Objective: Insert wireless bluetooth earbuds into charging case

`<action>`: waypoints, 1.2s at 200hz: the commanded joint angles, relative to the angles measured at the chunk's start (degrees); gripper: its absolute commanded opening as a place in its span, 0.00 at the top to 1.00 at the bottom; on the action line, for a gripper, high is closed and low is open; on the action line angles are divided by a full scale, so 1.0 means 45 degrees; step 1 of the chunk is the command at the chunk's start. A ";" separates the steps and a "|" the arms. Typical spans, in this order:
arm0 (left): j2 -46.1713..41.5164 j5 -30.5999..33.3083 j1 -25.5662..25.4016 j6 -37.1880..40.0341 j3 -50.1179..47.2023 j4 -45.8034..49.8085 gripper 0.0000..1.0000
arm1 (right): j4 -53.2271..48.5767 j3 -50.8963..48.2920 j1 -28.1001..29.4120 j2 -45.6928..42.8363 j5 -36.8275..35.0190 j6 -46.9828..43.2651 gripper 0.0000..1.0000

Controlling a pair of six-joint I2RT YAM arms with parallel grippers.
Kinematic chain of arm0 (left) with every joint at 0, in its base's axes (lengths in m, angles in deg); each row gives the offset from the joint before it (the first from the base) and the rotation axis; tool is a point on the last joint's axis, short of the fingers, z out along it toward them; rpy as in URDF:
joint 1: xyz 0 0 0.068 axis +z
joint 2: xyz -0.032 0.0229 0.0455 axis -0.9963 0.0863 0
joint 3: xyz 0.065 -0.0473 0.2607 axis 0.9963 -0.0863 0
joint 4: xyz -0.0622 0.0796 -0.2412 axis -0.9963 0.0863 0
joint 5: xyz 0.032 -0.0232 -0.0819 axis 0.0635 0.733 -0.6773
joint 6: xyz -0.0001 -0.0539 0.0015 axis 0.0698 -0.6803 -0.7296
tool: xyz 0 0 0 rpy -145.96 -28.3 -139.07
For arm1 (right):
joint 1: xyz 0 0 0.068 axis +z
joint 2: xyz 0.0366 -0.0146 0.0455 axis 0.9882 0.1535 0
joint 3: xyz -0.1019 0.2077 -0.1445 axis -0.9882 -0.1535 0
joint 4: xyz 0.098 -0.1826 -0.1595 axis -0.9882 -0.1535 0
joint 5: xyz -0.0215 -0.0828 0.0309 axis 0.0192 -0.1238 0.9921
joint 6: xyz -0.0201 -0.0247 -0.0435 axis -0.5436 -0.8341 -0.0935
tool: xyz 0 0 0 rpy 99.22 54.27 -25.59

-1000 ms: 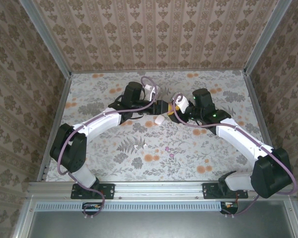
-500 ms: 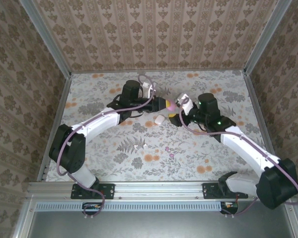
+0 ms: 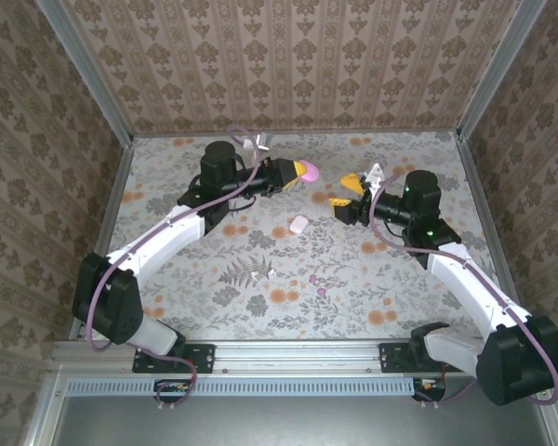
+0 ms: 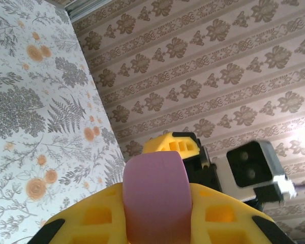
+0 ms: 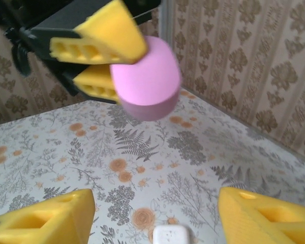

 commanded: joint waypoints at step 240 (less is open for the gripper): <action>-0.0518 -0.0699 -0.0081 -0.1377 -0.0097 -0.1244 0.86 | 0.3685 0.2558 0.0849 0.3140 0.2144 0.0742 0.56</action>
